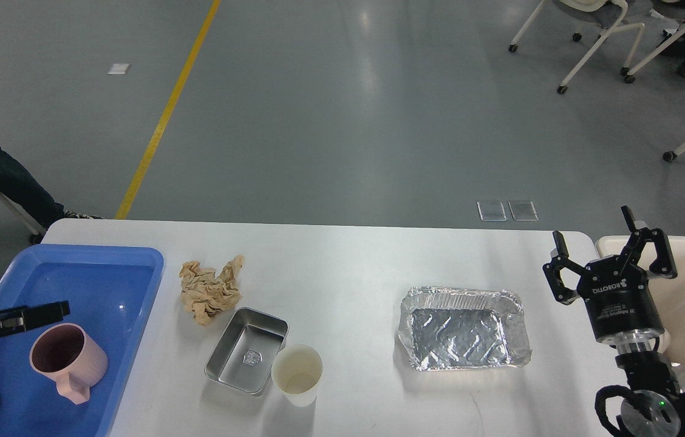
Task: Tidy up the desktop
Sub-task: 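Open the left gripper and withdraw it from the mug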
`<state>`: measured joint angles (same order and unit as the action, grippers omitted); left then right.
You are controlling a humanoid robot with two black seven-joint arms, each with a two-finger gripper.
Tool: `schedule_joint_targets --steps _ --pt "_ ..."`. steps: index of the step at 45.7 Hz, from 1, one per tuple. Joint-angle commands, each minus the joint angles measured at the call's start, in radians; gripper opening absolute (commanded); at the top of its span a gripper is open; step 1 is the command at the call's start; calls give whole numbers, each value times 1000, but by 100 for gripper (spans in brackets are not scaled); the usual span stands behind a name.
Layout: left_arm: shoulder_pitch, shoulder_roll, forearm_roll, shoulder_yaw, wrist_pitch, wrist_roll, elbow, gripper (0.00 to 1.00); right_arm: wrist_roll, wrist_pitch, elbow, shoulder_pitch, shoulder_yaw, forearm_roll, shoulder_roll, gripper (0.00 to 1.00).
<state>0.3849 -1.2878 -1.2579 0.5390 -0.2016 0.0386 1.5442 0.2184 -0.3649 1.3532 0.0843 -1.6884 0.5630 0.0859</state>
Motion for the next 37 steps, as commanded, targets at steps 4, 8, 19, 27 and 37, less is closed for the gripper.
schedule_joint_targets --steps 4,8,19,27,37 --pt "0 -91 0 150 -1 -84 60 97 -1 1 1 -3 4 0 0 100" --pt "0 -139 0 168 -1 -127 100 97 -1 1 1 -6 7 0 0 100" --pt "-4 -192 2 147 -2 -132 139 97 -1 3 7 -1 7 2 11 100" --pt "-9 -174 3 150 -5 -126 139 97 -1 3 7 -1 7 2 9 100" --pt "-3 14 -3 144 -133 -30 105 97 -1 1 7 8 7 2 9 100"
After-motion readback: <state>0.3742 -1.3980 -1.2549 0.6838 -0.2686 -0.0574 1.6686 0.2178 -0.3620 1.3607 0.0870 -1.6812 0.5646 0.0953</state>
